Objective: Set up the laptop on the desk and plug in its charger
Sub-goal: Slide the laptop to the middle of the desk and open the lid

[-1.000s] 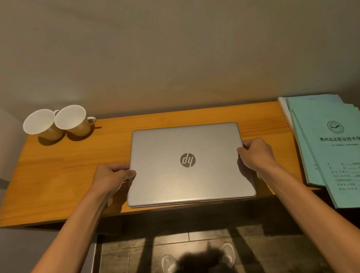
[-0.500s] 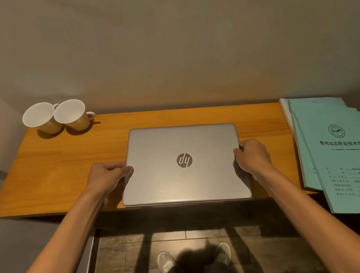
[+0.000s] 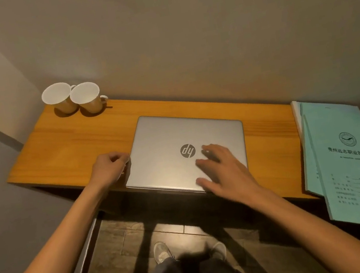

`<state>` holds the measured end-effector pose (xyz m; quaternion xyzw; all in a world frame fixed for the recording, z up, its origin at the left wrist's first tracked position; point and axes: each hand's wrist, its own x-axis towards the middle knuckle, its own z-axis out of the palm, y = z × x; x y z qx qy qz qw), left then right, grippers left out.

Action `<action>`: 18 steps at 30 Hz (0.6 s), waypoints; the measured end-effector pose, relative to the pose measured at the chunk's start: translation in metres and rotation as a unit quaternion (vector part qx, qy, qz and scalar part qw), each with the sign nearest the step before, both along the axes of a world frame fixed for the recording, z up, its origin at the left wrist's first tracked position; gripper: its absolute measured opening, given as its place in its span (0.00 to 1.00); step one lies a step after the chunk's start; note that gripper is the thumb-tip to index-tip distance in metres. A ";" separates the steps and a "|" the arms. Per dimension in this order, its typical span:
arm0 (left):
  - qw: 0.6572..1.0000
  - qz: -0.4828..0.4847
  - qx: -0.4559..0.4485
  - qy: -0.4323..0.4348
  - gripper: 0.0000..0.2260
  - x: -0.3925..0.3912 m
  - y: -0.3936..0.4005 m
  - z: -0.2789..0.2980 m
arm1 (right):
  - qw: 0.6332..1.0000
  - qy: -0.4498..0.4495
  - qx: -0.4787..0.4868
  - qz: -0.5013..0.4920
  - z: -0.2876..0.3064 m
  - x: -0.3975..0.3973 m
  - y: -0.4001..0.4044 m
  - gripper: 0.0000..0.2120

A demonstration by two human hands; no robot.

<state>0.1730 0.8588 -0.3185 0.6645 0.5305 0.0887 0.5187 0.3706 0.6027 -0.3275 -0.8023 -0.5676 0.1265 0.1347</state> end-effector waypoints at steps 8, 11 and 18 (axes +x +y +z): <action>0.967 0.247 -0.015 -0.060 0.03 -0.043 -0.103 -0.034 | 0.989 -0.032 -0.036 0.138 -0.010 -0.019 0.022 0.32; 0.931 0.268 -0.193 -0.156 0.07 -0.036 -0.136 -0.036 | 0.986 -0.063 -0.016 0.154 -0.011 -0.021 0.026 0.27; 0.881 0.275 -0.288 -0.256 0.08 -0.012 -0.156 -0.035 | 0.974 -0.128 -0.038 0.183 -0.001 -0.024 0.036 0.22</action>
